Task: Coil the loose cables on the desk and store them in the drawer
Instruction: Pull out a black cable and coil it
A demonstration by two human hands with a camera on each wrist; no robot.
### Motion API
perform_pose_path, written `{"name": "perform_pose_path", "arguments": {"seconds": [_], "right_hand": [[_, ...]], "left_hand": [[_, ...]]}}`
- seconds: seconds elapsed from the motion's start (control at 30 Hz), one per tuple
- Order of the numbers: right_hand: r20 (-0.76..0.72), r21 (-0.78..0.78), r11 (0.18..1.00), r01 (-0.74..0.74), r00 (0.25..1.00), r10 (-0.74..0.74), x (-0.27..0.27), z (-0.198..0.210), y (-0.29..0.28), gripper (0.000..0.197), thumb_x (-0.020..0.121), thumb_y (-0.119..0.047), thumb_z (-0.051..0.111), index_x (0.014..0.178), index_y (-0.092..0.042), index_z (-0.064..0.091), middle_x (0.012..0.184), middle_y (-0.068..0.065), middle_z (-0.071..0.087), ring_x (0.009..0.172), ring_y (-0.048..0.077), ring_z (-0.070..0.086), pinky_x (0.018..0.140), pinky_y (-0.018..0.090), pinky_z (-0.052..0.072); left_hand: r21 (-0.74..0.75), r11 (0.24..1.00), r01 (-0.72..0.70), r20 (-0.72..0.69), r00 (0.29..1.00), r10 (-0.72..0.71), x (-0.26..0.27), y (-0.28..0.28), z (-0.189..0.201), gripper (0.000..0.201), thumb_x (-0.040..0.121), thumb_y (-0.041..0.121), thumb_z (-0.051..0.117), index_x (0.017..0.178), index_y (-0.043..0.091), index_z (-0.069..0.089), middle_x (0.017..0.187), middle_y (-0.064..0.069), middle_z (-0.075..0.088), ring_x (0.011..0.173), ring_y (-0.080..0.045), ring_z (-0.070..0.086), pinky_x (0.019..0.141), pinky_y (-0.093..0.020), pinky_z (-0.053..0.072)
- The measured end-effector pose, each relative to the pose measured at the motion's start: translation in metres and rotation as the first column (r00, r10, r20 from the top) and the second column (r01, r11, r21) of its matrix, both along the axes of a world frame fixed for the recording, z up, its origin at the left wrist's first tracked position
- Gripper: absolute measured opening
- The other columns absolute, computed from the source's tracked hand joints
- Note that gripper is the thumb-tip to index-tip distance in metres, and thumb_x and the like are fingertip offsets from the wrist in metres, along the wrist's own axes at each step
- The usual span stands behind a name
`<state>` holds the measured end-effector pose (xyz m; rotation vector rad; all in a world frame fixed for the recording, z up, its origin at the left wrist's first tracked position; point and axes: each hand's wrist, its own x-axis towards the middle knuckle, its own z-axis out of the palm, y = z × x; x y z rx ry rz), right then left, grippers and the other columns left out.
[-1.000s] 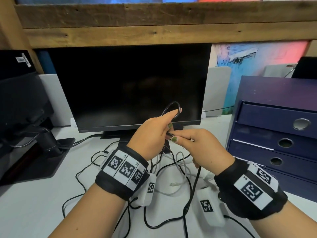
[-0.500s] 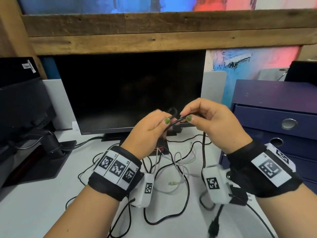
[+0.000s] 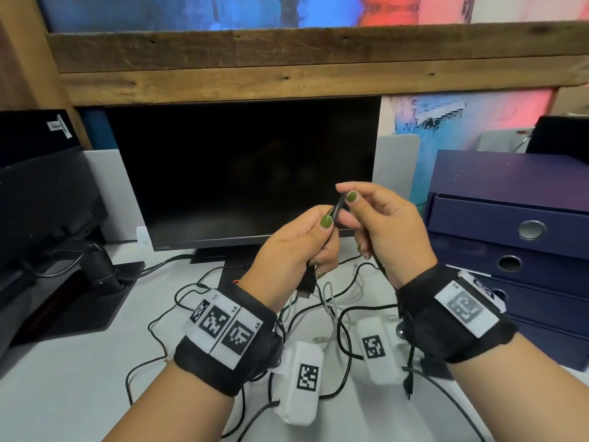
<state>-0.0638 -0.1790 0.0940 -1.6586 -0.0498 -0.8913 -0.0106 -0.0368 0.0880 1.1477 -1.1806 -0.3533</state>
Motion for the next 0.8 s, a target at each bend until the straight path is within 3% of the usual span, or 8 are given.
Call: {"name": "perform_pose_path", "arguments": {"seconds": [0.13,0.3,0.43,0.5,0.53,0.6,0.67,0.8], "right_hand": [[-0.117,-0.013,0.998,-0.06,0.991,0.058,0.003,-0.007,0.009,0.029,0.1,-0.021,0.043,0.118,-0.027,0.065,0.048,-0.009,0.049,0.039,0.01,0.036,0.037,0.021,0.031],[-0.246,-0.014,0.993,-0.113,0.963,0.106,0.004,-0.009,0.009,0.03,0.101,-0.02,0.042,0.119,-0.026,0.065,0.055,-0.002,0.044,0.04,0.003,0.036,0.038,0.013,0.03],[-0.193,-0.125,0.992,0.022,0.98,-0.046,0.005,-0.009,0.007,0.028,0.101,-0.019,0.042,0.104,-0.021,0.07,0.054,-0.021,0.058,0.048,-0.008,0.051,0.044,0.006,0.036],[-0.158,-0.136,0.988,0.079,0.982,-0.101,0.005,-0.007,0.004,0.028,0.1,-0.021,0.041,0.095,-0.024,0.068,0.063,-0.019,0.061,0.057,-0.005,0.055,0.052,0.009,0.04],[-0.153,-0.147,0.984,0.102,0.98,-0.125,0.006,-0.006,0.003,0.028,0.101,-0.023,0.041,0.091,-0.025,0.067,0.067,-0.014,0.061,0.06,-0.001,0.055,0.056,0.014,0.041],[-0.154,-0.162,0.974,0.157,0.971,-0.182,0.007,-0.005,0.002,0.03,0.1,-0.025,0.039,0.085,-0.028,0.064,0.065,-0.007,0.054,0.058,0.007,0.048,0.055,0.023,0.038],[-0.145,-0.147,0.971,0.191,0.966,-0.212,0.008,-0.004,0.003,0.03,0.1,-0.027,0.038,0.083,-0.026,0.063,0.059,-0.007,0.047,0.055,0.011,0.043,0.053,0.026,0.035],[-0.14,-0.065,0.973,0.22,0.964,-0.227,0.009,-0.001,0.003,0.029,0.1,-0.028,0.038,0.081,-0.027,0.061,0.055,-0.004,0.041,0.049,0.012,0.037,0.05,0.027,0.032]], "left_hand": [[-0.028,0.992,0.124,-0.113,0.986,-0.127,-0.002,0.002,0.0,0.038,0.099,0.019,0.029,0.116,-0.01,0.048,0.053,0.003,0.028,0.045,-0.013,0.028,0.052,-0.02,0.032],[-0.023,0.996,0.081,-0.144,0.986,-0.083,-0.003,0.005,-0.004,0.046,0.098,0.023,0.03,0.105,-0.021,0.042,0.051,0.003,0.04,0.046,-0.014,0.039,0.053,-0.023,0.036],[0.026,0.995,-0.101,-0.048,0.994,0.102,0.0,0.008,-0.007,0.04,0.099,0.027,0.032,0.102,-0.001,0.062,0.059,-0.007,0.055,0.061,-0.021,0.056,0.075,-0.037,0.049],[0.038,0.987,-0.153,-0.026,0.988,0.155,0.0,0.008,-0.008,0.038,0.098,0.028,0.037,0.101,0.009,0.069,0.086,-0.017,0.064,0.082,-0.028,0.062,0.089,-0.048,0.049],[0.03,0.985,-0.169,-0.032,0.985,0.17,0.001,0.008,-0.008,0.037,0.097,0.027,0.039,0.1,0.01,0.072,0.102,-0.02,0.062,0.089,-0.03,0.061,0.088,-0.047,0.051],[0.003,0.982,-0.188,-0.072,0.98,0.188,0.0,0.008,-0.007,0.035,0.094,0.025,0.042,0.093,0.013,0.076,0.117,-0.022,0.053,0.09,-0.032,0.06,0.079,-0.033,0.054],[0.004,0.981,-0.195,-0.055,0.979,0.195,0.0,0.009,-0.005,0.037,0.094,0.026,0.042,0.088,0.015,0.076,0.115,-0.024,0.054,0.09,-0.03,0.063,0.08,-0.028,0.053],[0.037,0.966,-0.257,0.072,0.965,0.254,0.003,0.01,-0.008,0.046,0.097,0.03,0.038,0.082,0.005,0.073,0.103,-0.008,0.056,0.102,-0.023,0.059,0.097,-0.043,0.044]]}}
